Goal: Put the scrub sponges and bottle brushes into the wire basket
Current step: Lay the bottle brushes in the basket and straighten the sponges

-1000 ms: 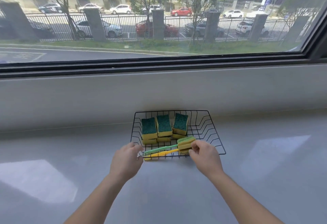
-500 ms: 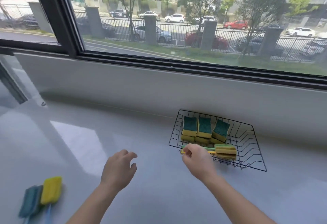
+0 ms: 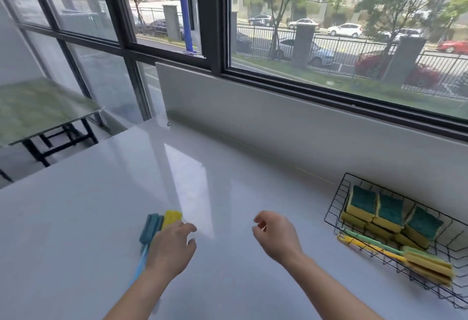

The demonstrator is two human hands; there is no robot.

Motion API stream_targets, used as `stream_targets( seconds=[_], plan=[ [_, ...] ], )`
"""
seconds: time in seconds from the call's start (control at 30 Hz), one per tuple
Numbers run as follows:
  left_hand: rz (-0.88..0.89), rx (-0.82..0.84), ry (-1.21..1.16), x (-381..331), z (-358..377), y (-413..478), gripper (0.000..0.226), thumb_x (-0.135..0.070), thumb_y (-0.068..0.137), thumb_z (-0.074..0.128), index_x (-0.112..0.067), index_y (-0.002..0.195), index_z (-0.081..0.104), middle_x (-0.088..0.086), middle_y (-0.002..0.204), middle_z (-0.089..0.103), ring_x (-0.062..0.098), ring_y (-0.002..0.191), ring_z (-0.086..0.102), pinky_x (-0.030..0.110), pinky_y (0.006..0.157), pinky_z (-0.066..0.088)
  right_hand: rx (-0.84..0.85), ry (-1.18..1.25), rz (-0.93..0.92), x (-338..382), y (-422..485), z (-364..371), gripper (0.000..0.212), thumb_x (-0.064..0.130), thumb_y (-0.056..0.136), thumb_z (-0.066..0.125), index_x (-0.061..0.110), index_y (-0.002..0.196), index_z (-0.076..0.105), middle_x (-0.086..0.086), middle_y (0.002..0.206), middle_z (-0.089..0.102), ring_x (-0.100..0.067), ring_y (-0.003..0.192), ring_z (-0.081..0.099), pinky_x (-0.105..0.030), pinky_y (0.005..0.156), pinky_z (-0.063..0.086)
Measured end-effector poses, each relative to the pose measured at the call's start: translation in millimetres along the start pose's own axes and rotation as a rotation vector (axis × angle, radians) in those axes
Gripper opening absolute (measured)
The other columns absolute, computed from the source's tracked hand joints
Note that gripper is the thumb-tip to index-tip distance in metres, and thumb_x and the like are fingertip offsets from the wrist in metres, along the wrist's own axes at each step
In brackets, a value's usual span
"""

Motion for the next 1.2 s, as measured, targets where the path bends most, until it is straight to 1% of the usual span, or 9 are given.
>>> stream_targets(
  seconds=[0.13, 0.3, 0.47, 0.63, 0.77, 0.83, 0.97, 1.1, 1.2],
  plan=[
    [-0.102, 0.021, 0.064, 42, -5, -12, 0.027, -0.031, 0.089, 0.05, -0.032, 0.111, 0.065, -0.008, 0.101, 0.06, 0.018, 0.096, 0.059, 0.032, 0.078, 0.047, 0.13, 0.017, -0.035, 39, 7, 44, 0.026, 0.031, 0.089, 0.056, 0.026, 0.11, 0.07, 0.01, 0.097, 0.073, -0.013, 0.094, 0.066, -0.026, 0.079, 0.05],
    [-0.207, 0.051, 0.017, 89, -1, -25, 0.033, -0.032, 0.09, 0.05, -0.035, 0.12, 0.062, -0.01, 0.115, 0.06, 0.015, 0.104, 0.059, 0.03, 0.086, 0.048, 0.294, -0.008, -0.081, 81, 10, 100, 0.027, 0.031, 0.089, 0.056, 0.025, 0.111, 0.07, 0.004, 0.103, 0.075, -0.018, 0.102, 0.066, -0.029, 0.084, 0.051],
    [-0.306, 0.093, 0.003, 120, 7, -28, 0.036, -0.032, 0.092, 0.048, -0.034, 0.126, 0.059, -0.01, 0.116, 0.06, 0.015, 0.106, 0.058, 0.029, 0.083, 0.048, 0.405, -0.024, -0.065, 108, 15, 144, 0.027, 0.031, 0.09, 0.055, 0.022, 0.111, 0.07, 0.001, 0.107, 0.074, -0.02, 0.103, 0.065, -0.031, 0.086, 0.053],
    [-0.378, 0.125, -0.018, 138, 16, -24, 0.035, -0.037, 0.094, 0.049, -0.032, 0.128, 0.055, -0.007, 0.115, 0.061, 0.014, 0.106, 0.059, 0.03, 0.081, 0.051, 0.465, -0.077, 0.001, 126, 24, 179, 0.027, 0.035, 0.089, 0.057, 0.012, 0.096, 0.071, -0.004, 0.097, 0.075, -0.024, 0.091, 0.068, -0.039, 0.081, 0.058],
    [-0.427, 0.164, -0.068, 145, 24, -20, 0.036, -0.041, 0.094, 0.051, -0.029, 0.128, 0.057, -0.004, 0.118, 0.06, 0.017, 0.105, 0.061, 0.032, 0.085, 0.051, 0.492, -0.098, 0.087, 135, 24, 200, 0.034, 0.052, 0.084, 0.062, 0.02, 0.073, 0.059, 0.002, 0.075, 0.065, -0.021, 0.074, 0.064, -0.031, 0.062, 0.049],
    [-0.437, 0.17, -0.082, 148, 26, -19, 0.033, -0.04, 0.094, 0.052, -0.029, 0.123, 0.06, -0.005, 0.115, 0.061, 0.017, 0.101, 0.062, 0.032, 0.083, 0.051, 0.479, -0.1, 0.109, 137, 23, 208, 0.036, 0.056, 0.082, 0.061, 0.023, 0.07, 0.053, 0.005, 0.07, 0.06, -0.019, 0.07, 0.06, -0.029, 0.056, 0.042],
    [-0.45, 0.165, -0.113, 153, 29, -16, 0.025, -0.031, 0.09, 0.052, -0.027, 0.11, 0.065, -0.005, 0.102, 0.066, 0.017, 0.092, 0.062, 0.031, 0.075, 0.051, 0.447, -0.079, 0.156, 137, 22, 215, 0.026, 0.046, 0.085, 0.061, 0.024, 0.075, 0.053, 0.004, 0.081, 0.063, -0.022, 0.082, 0.065, -0.029, 0.062, 0.044],
    [-0.473, 0.15, -0.162, 157, 29, -15, 0.017, -0.025, 0.086, 0.053, -0.024, 0.095, 0.067, -0.007, 0.088, 0.066, 0.016, 0.081, 0.061, 0.032, 0.07, 0.052, 0.437, 0.024, 0.233, 131, 20, 211, 0.027, 0.031, 0.085, 0.063, 0.023, 0.065, 0.048, -0.003, 0.074, 0.067, -0.026, 0.073, 0.069, -0.036, 0.069, 0.059],
    [-0.464, 0.146, -0.174, 156, 28, -14, 0.016, -0.022, 0.086, 0.052, -0.025, 0.092, 0.066, -0.006, 0.085, 0.067, 0.016, 0.077, 0.061, 0.031, 0.064, 0.05, 0.403, 0.086, 0.254, 124, 19, 200, 0.022, 0.026, 0.085, 0.063, 0.02, 0.068, 0.052, -0.01, 0.082, 0.073, -0.03, 0.073, 0.073, -0.044, 0.073, 0.062]
  ],
)
Point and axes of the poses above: each hand's wrist, its own y-axis towards the middle knuckle, its own z-axis out of the palm, x = y × z, the point moved 1 cm from there along y, towards the middle knuckle
